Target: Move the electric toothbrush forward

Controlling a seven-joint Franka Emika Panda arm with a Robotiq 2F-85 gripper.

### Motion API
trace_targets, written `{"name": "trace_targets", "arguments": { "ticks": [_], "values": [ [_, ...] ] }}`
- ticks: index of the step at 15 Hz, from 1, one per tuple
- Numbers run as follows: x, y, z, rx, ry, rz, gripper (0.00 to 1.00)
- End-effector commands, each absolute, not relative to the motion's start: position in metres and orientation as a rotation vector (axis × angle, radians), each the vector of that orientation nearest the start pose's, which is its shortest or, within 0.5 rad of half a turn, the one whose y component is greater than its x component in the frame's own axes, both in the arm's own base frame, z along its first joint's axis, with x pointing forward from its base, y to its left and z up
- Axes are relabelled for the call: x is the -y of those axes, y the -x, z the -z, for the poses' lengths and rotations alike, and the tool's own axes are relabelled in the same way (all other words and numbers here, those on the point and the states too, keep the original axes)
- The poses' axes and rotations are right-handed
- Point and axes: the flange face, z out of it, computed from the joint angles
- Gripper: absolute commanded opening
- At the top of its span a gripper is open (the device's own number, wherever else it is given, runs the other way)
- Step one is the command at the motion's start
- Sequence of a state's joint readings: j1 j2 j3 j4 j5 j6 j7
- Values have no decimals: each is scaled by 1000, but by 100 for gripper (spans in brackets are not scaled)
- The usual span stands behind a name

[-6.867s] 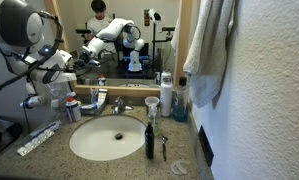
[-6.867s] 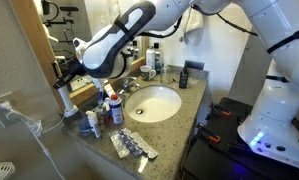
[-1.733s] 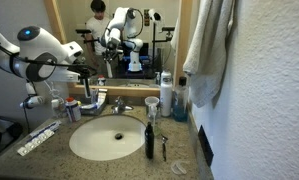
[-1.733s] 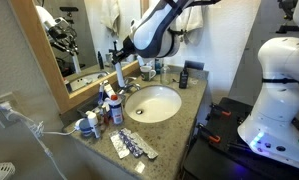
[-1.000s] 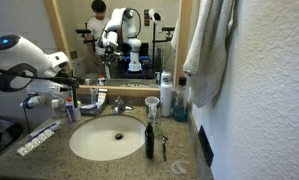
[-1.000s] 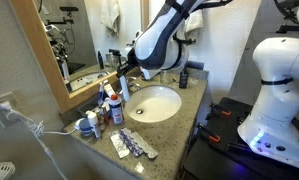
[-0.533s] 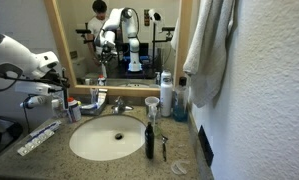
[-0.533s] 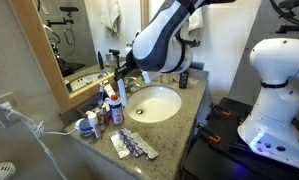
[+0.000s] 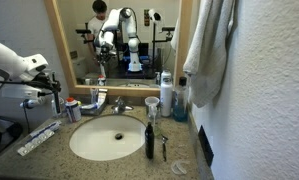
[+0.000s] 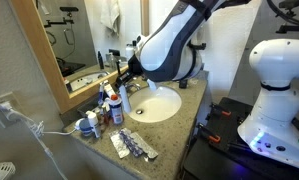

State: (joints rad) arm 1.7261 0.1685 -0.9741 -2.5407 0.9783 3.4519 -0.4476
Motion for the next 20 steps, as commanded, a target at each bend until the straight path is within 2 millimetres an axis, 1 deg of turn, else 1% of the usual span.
{"name": "trace_targets", "arguments": {
  "ticks": [1,4,12,16,20],
  "values": [
    [-250,-398,-327,312,2786,1161,12],
    [-253,-399,-332,327,2772,1178,12],
    [-245,-407,-339,286,2738,1180,12],
    [-240,-406,-335,274,2723,1135,12],
    [-231,-399,-326,286,2702,1050,12]
  ]
}}
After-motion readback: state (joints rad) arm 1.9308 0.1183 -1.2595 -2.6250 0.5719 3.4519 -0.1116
